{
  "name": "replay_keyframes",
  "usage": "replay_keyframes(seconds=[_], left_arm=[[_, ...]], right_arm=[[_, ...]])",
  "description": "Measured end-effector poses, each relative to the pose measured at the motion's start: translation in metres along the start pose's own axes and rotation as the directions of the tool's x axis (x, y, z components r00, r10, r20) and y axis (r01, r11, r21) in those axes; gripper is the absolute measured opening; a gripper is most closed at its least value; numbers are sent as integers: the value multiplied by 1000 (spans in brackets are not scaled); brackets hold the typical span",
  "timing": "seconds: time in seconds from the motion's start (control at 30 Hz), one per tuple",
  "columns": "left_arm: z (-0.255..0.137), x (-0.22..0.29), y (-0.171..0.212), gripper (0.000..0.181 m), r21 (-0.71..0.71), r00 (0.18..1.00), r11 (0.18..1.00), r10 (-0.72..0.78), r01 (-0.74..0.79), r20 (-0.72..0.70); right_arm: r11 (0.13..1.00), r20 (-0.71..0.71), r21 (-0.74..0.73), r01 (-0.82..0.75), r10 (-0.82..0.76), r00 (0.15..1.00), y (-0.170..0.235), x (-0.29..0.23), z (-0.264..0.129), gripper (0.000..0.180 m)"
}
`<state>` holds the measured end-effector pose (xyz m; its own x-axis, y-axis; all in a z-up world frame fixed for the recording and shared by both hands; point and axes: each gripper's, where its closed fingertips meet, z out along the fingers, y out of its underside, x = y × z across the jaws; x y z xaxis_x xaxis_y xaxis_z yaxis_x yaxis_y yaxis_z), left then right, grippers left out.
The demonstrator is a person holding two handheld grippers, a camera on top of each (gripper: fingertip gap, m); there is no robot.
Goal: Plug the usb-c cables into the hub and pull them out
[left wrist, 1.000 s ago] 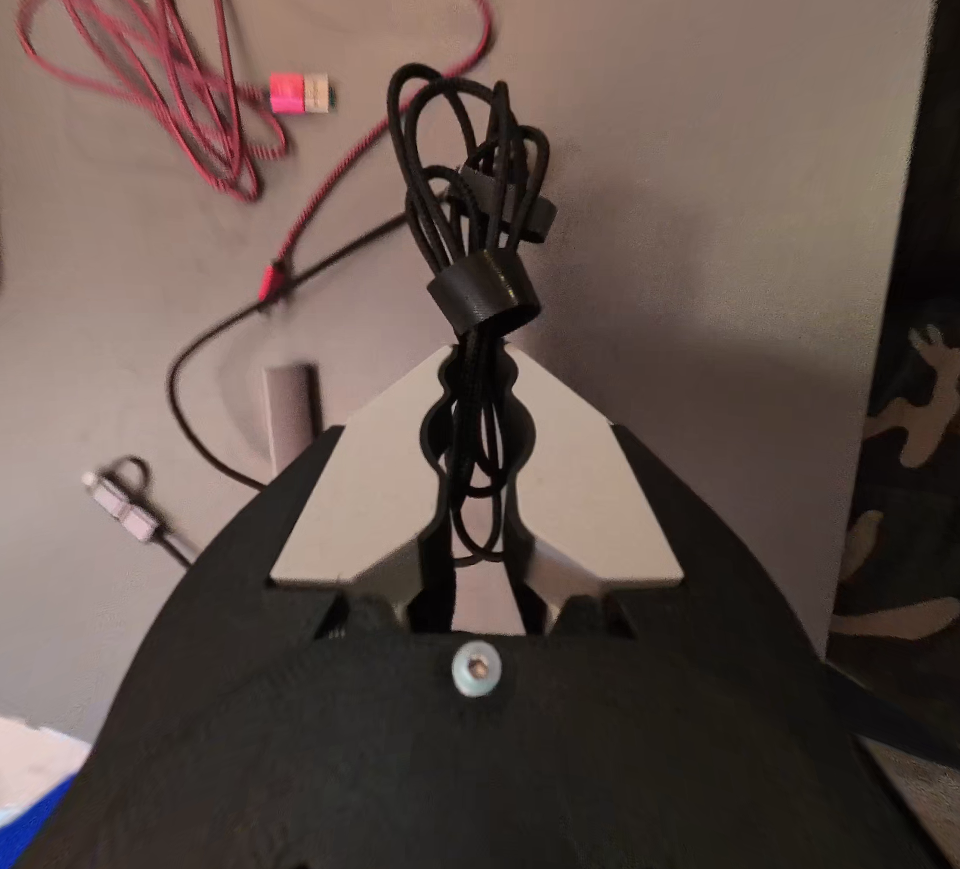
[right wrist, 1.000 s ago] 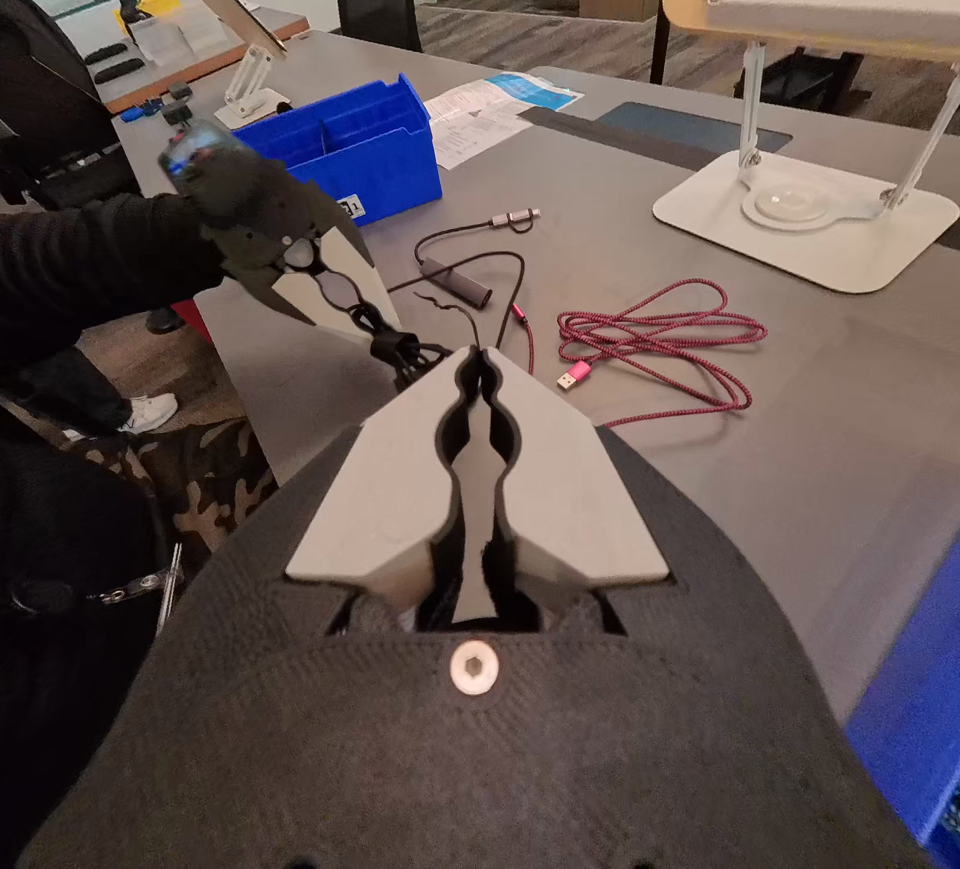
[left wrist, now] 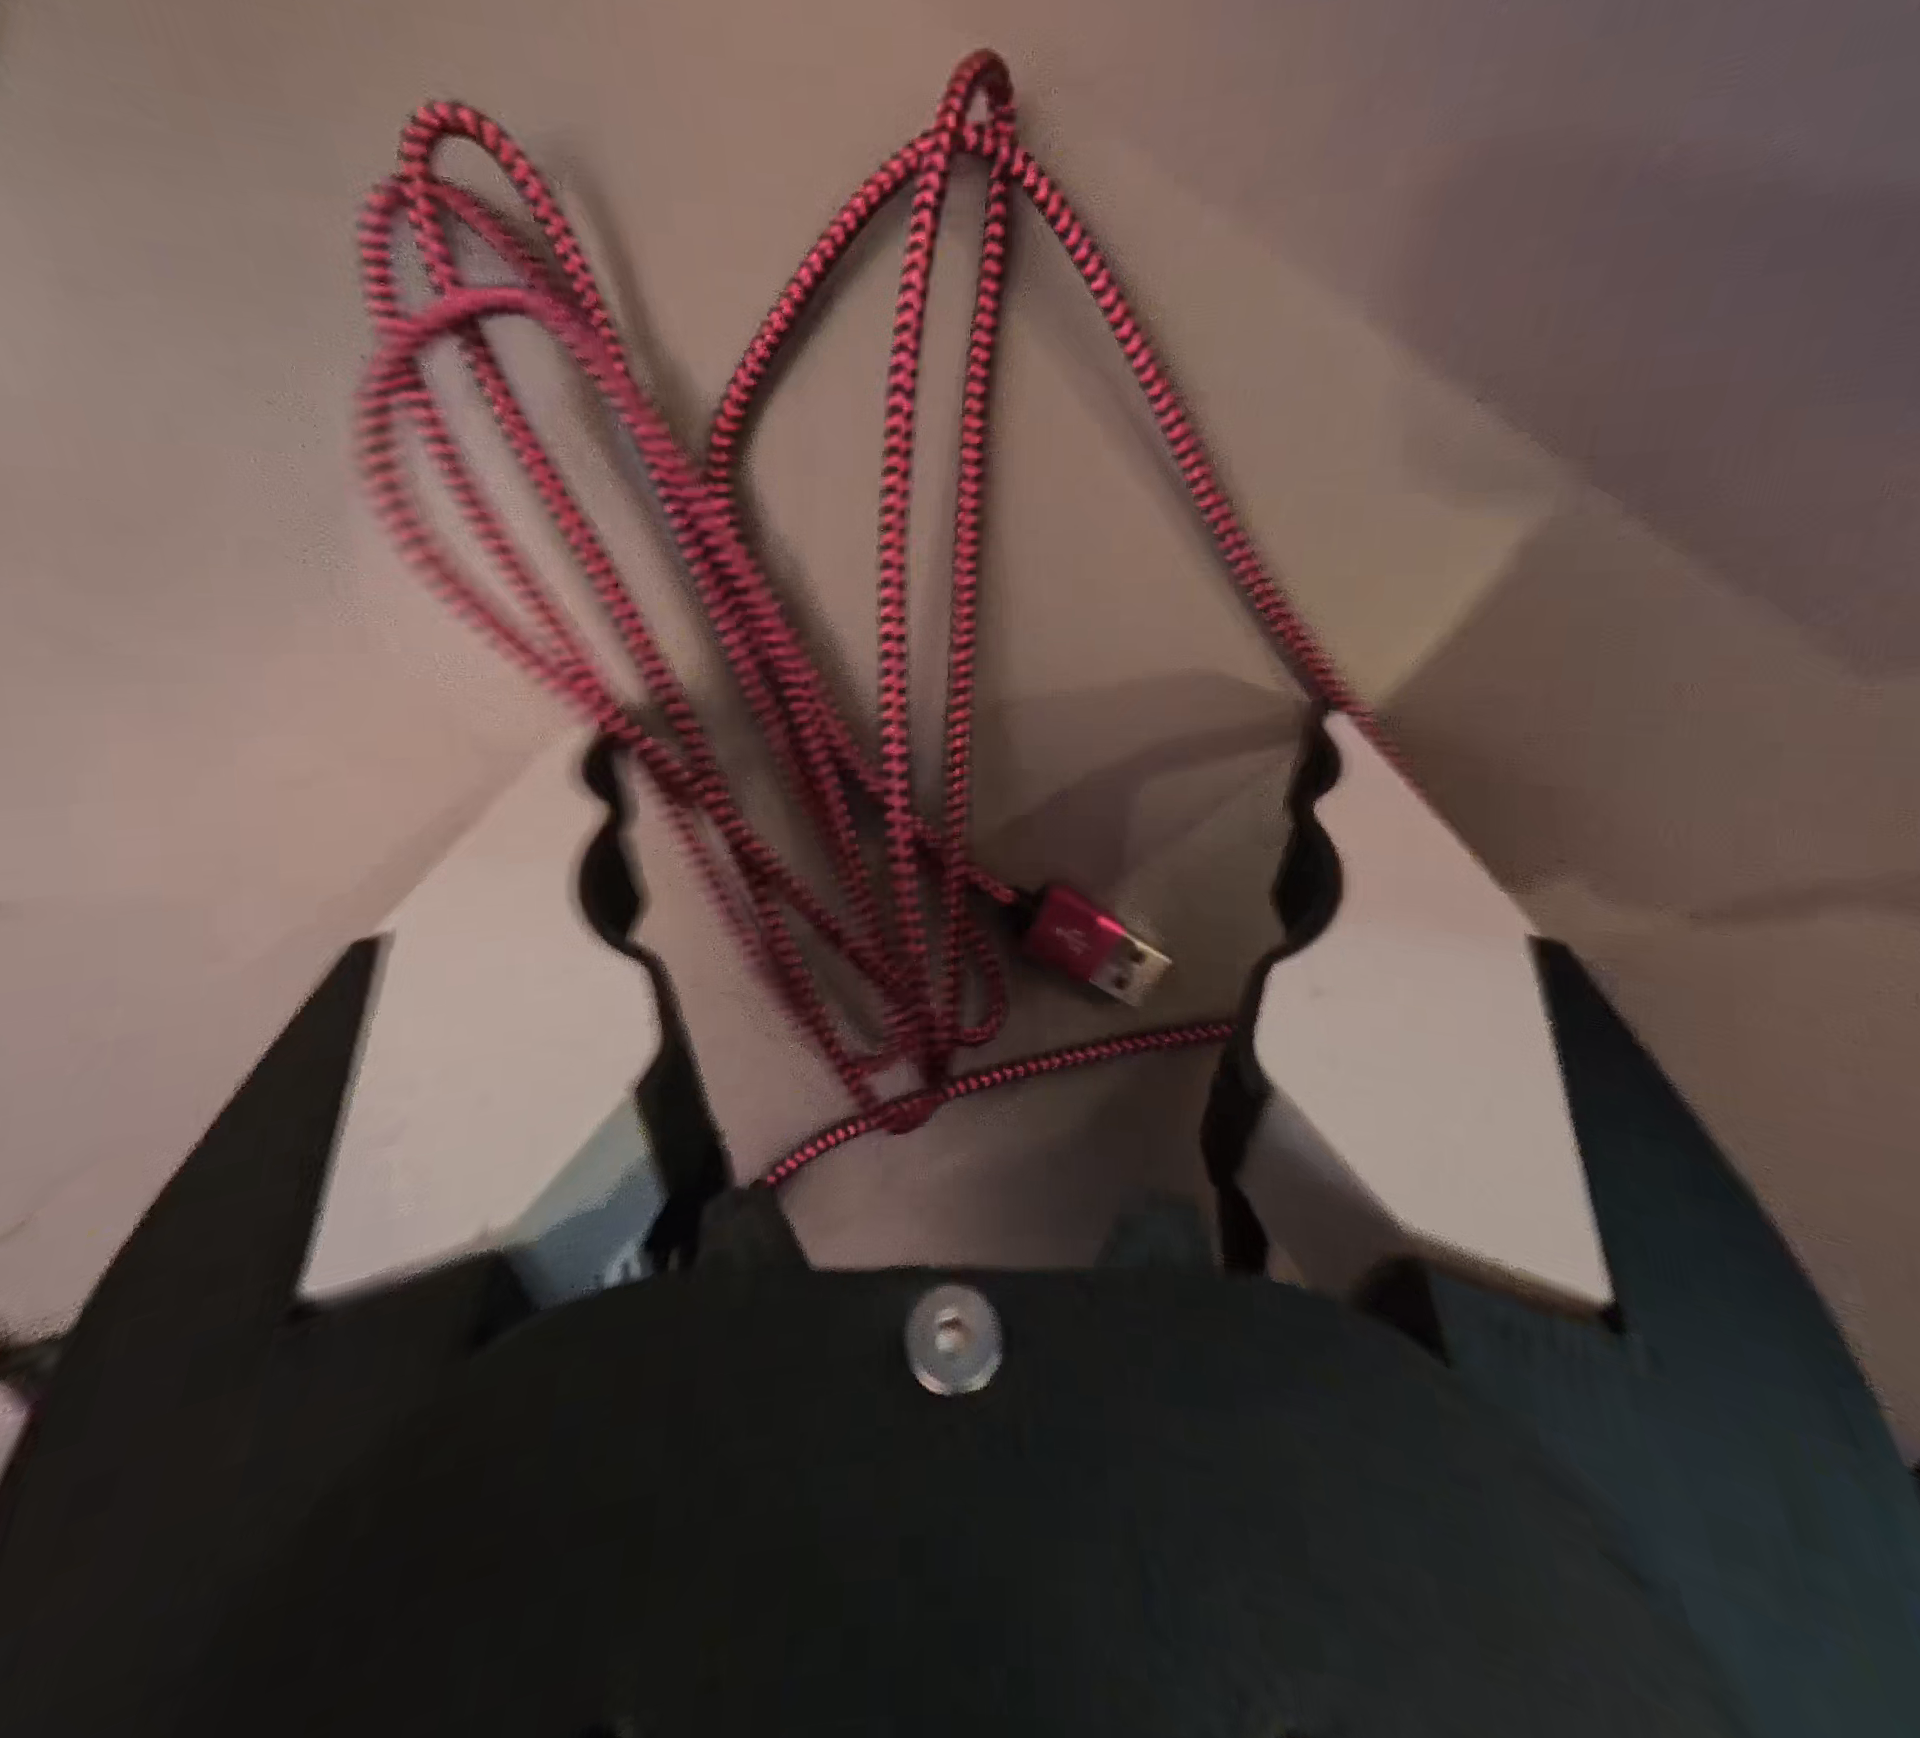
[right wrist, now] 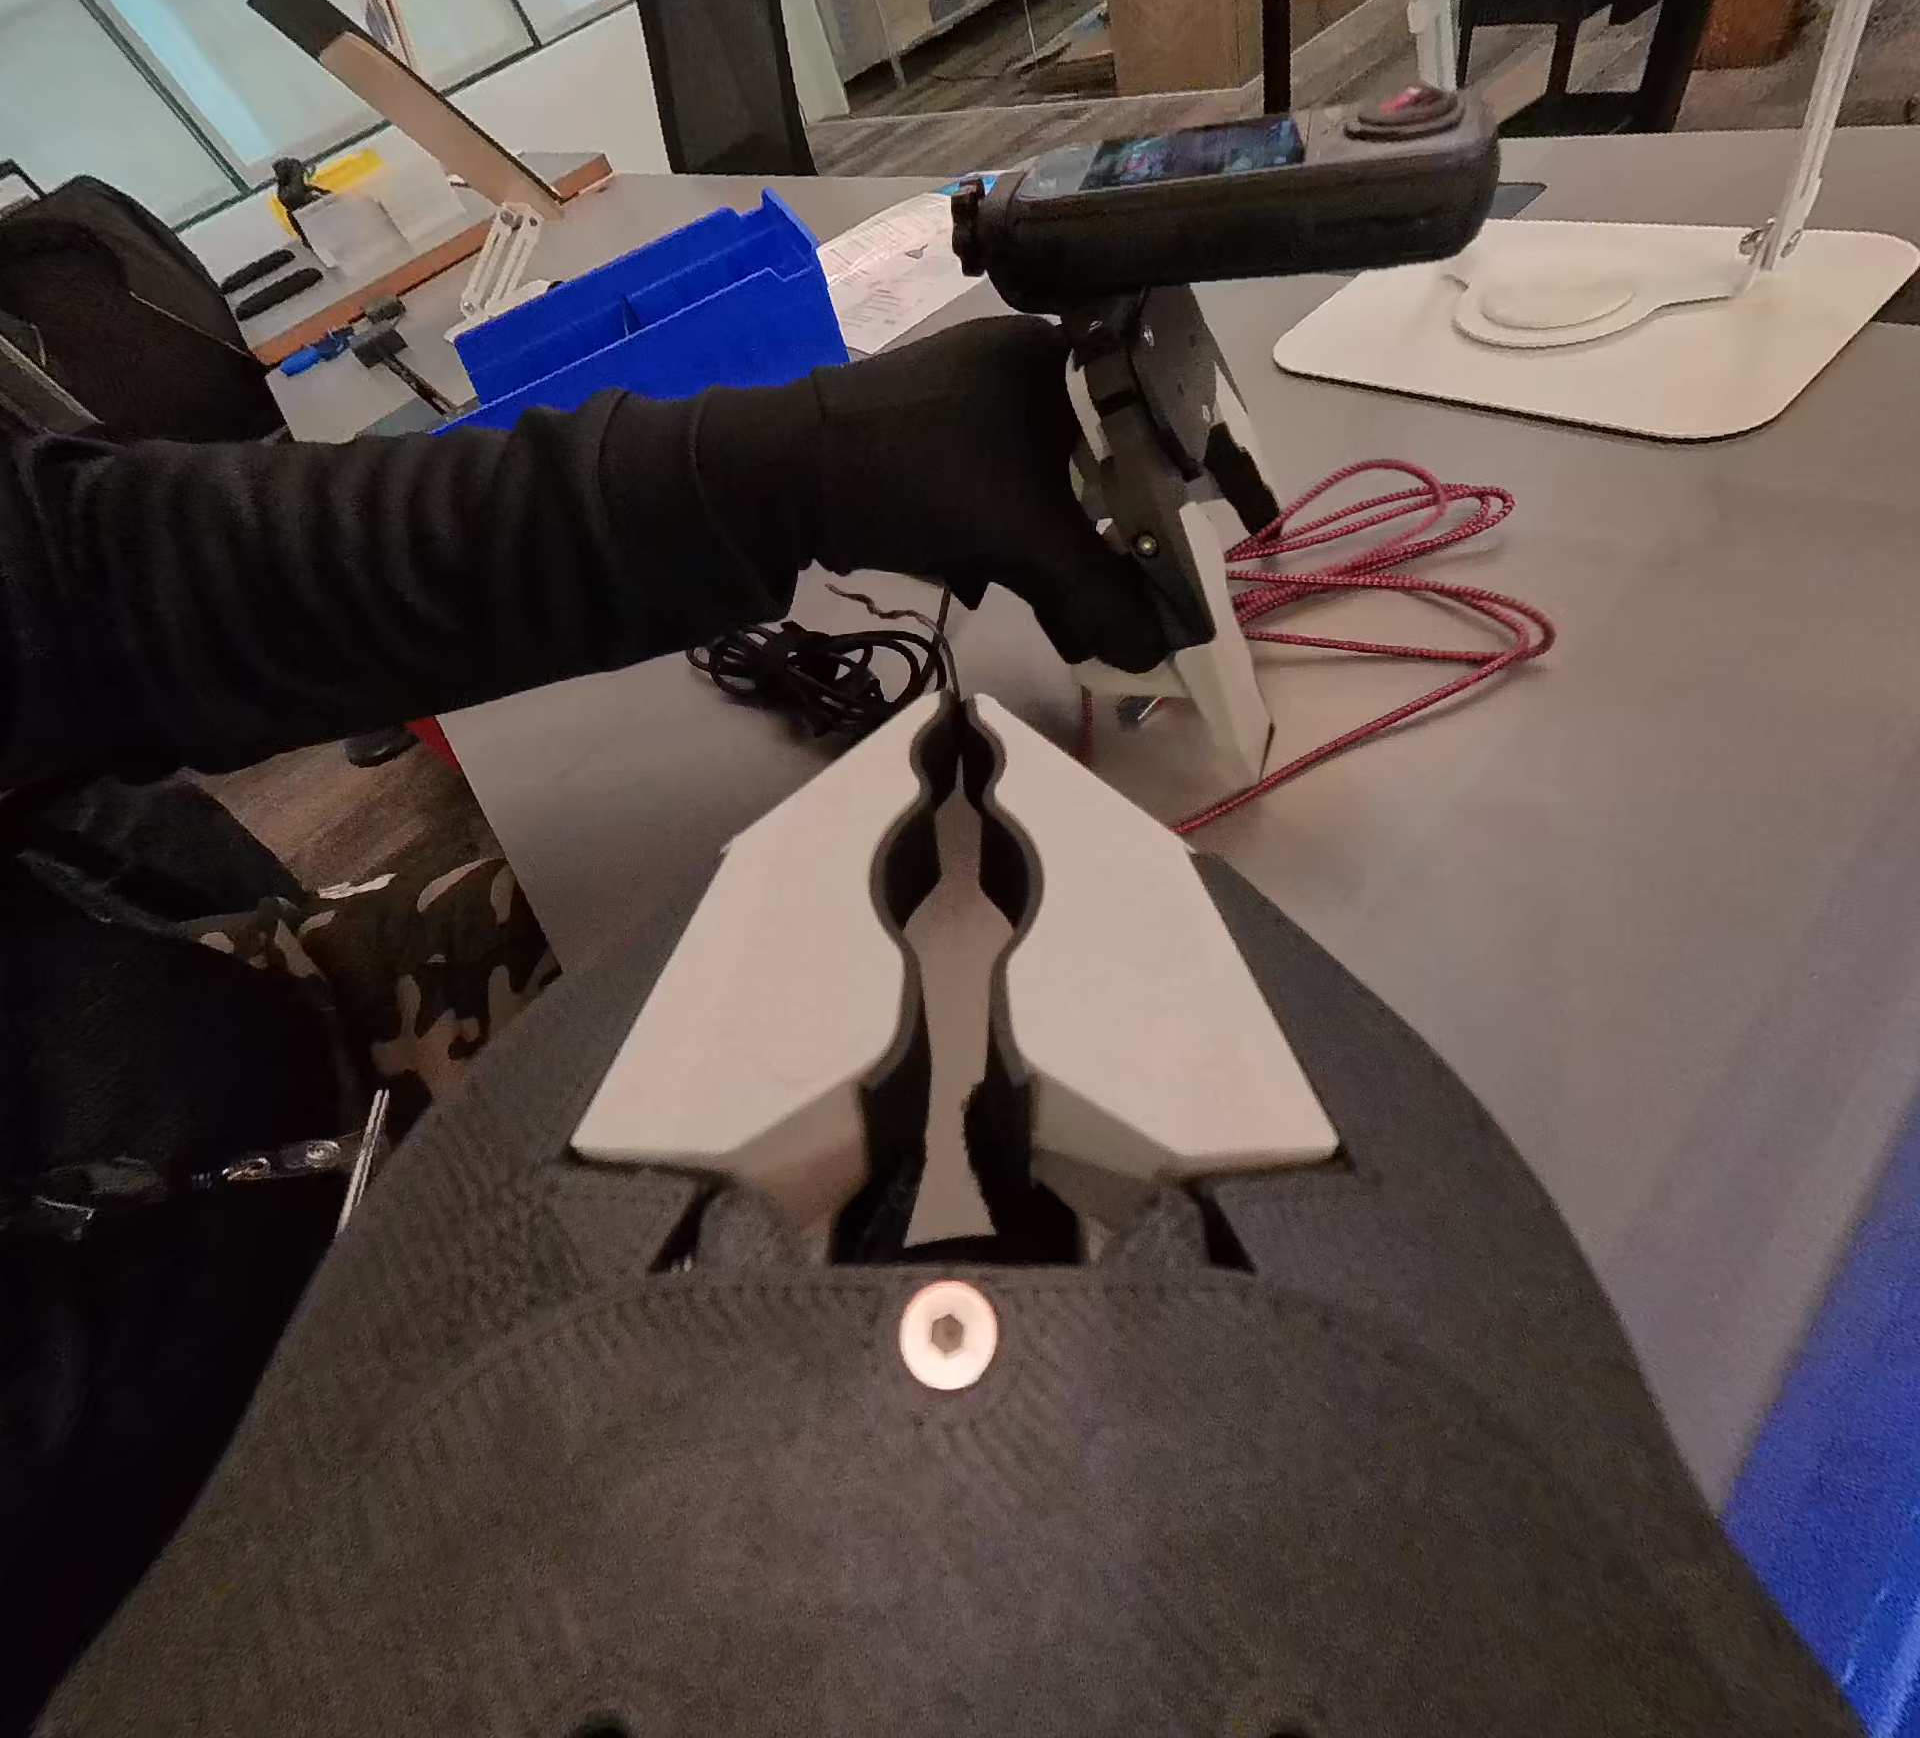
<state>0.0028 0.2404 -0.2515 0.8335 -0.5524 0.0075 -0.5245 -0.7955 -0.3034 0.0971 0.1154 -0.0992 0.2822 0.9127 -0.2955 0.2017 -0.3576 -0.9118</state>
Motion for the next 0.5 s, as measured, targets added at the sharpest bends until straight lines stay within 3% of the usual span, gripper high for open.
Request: replay_keyframes(seconds=[0.07, 0.13, 0.2, 0.27, 0.33, 0.4, 0.5], left_arm=[[-2, 4, -7, 103, 22, 1000, 999, 29, -29, -6], [-5, 10, -14, 33, 55, 997, 995, 81, -79, -19], [-5, 14, -16, 26, 68, 994, 992, 109, -107, -27], [-7, 20, -14, 36, 64, 992, 994, 92, -86, -89], [-16, 25, -16, 77, 85, 988, 996, 52, -40, -142], [-25, 26, -17, 106, 111, 986, 994, 24, -5, -165], [-33, 45, -22, 135, 134, 963, 987, -49, 88, -266]], right_arm=[[1000, 0, 4, 1, -1, 1000, 0, 0, 0, 0], [1000, -2, 13, 3, -3, 1000, -3, -1, -3, 0], [1000, -7, 17, 9, -9, 1000, -5, -1, -6, 0], [1000, -13, 22, 14, -14, 1000, -7, -2, -11, 0], [999, -23, 27, 20, -19, 1000, -8, -1, -16, 0], [999, -26, 35, 20, -20, 999, -10, -1, -21, 0], [998, -33, 52, 20, -18, 999, -13, 0, -25, 0]])
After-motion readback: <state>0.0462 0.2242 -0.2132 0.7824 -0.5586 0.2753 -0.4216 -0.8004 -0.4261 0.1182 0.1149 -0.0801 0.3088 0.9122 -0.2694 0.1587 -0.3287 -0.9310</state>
